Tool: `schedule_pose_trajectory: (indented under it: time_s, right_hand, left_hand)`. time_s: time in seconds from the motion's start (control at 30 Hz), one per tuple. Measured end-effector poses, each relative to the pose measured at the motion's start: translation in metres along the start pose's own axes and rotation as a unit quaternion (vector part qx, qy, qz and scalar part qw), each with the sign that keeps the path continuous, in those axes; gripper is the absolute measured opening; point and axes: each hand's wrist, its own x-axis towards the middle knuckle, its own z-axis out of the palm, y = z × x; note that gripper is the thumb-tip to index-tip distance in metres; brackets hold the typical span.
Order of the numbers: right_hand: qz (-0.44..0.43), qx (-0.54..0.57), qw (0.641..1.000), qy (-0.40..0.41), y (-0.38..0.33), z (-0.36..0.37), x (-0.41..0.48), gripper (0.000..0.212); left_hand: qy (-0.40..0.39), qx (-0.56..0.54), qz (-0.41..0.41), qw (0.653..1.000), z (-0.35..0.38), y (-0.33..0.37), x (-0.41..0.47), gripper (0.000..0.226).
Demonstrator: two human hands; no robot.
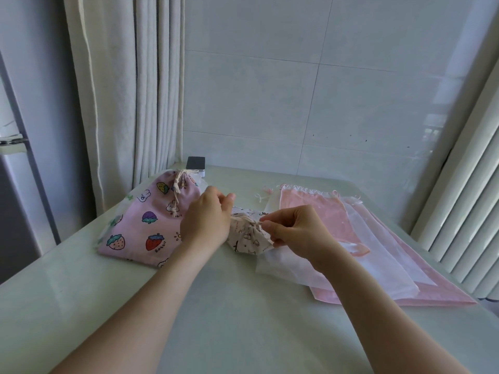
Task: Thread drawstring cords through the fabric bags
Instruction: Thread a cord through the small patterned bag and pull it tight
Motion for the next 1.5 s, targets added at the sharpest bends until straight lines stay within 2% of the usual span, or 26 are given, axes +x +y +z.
schedule_pose_trajectory:
  time_s: [0.1, 0.27, 0.47, 0.6, 0.7, 0.77, 0.83, 0.93, 1.0, 1.07, 1.17, 1.2, 1.27, 1.3, 1.37, 1.5]
  right_hand:
    - [-0.026, -0.122, 0.992, 0.013, 0.004, 0.006, 0.004, 0.011]
    - [-0.063, -0.246, 0.966, 0.041, 0.003, 0.013, 0.005, 0.012]
    - [-0.076, -0.324, 0.939, 0.086, 0.001, 0.022, 0.006, 0.011]
    - [-0.075, -0.355, 0.925, 0.109, 0.002, 0.024, 0.003, 0.015]
    - [-0.082, -0.309, 0.941, 0.107, 0.005, 0.024, -0.003, 0.022]
    - [-0.072, -0.207, 0.969, 0.114, 0.002, 0.022, -0.005, 0.019]
    - [-0.076, -0.120, 0.979, 0.147, -0.001, 0.021, -0.004, 0.014]
    - [-0.178, -0.171, 0.946, 0.209, 0.001, 0.019, 0.001, 0.007]
    - [-0.217, -0.197, 0.933, 0.209, 0.002, 0.018, 0.001, 0.006]
    - [-0.241, -0.186, 0.930, 0.207, -0.002, 0.016, -0.002, 0.007]
    - [-0.278, -0.158, 0.921, 0.221, -0.007, 0.016, -0.005, 0.009]
    - [-0.286, -0.148, 0.918, 0.232, -0.009, 0.017, -0.006, 0.010]
    - [-0.305, -0.131, 0.906, 0.264, -0.012, 0.017, -0.008, 0.013]
    - [-0.308, -0.118, 0.901, 0.281, -0.014, 0.017, -0.008, 0.014]
    - [-0.302, -0.081, 0.901, 0.301, -0.018, 0.018, -0.011, 0.022]
    - [-0.291, -0.031, 0.913, 0.284, -0.021, 0.022, -0.017, 0.045]
  left_hand:
    - [0.007, 0.009, -0.001, 1.000, -0.001, 0.005, -0.005, 0.012]
    - [0.004, 0.018, -0.011, 1.000, -0.009, 0.007, -0.005, 0.023]
    - [0.018, 0.002, -0.009, 1.000, -0.014, 0.001, 0.000, 0.025]
    - [0.057, 0.025, 0.046, 0.997, -0.011, -0.001, -0.002, 0.024]
    - [0.046, 0.047, 0.104, 0.992, -0.009, 0.003, -0.008, 0.017]
    - [0.002, 0.064, 0.134, 0.989, -0.005, 0.002, -0.009, 0.015]
    - [-0.044, 0.072, 0.158, 0.984, 0.000, -0.003, -0.007, 0.024]
    - [-0.107, 0.088, 0.164, 0.977, 0.008, -0.012, -0.003, 0.052]
    - [-0.145, 0.081, 0.149, 0.975, 0.008, -0.014, -0.002, 0.075]
    - [-0.171, 0.040, 0.147, 0.973, 0.007, -0.012, -0.002, 0.083]
    - [-0.162, -0.044, 0.139, 0.976, 0.007, -0.008, -0.002, 0.073]
    - [-0.146, -0.067, 0.134, 0.978, 0.006, -0.006, -0.003, 0.061]
    - [-0.107, -0.092, 0.145, 0.979, 0.002, 0.001, -0.004, 0.021]
    - [-0.091, -0.102, 0.151, 0.979, 0.001, 0.005, -0.004, 0.010]
    - [-0.081, -0.146, 0.146, 0.975, 0.000, 0.010, -0.005, 0.021]
    - [-0.102, -0.288, 0.123, 0.944, -0.009, 0.024, -0.008, 0.010]
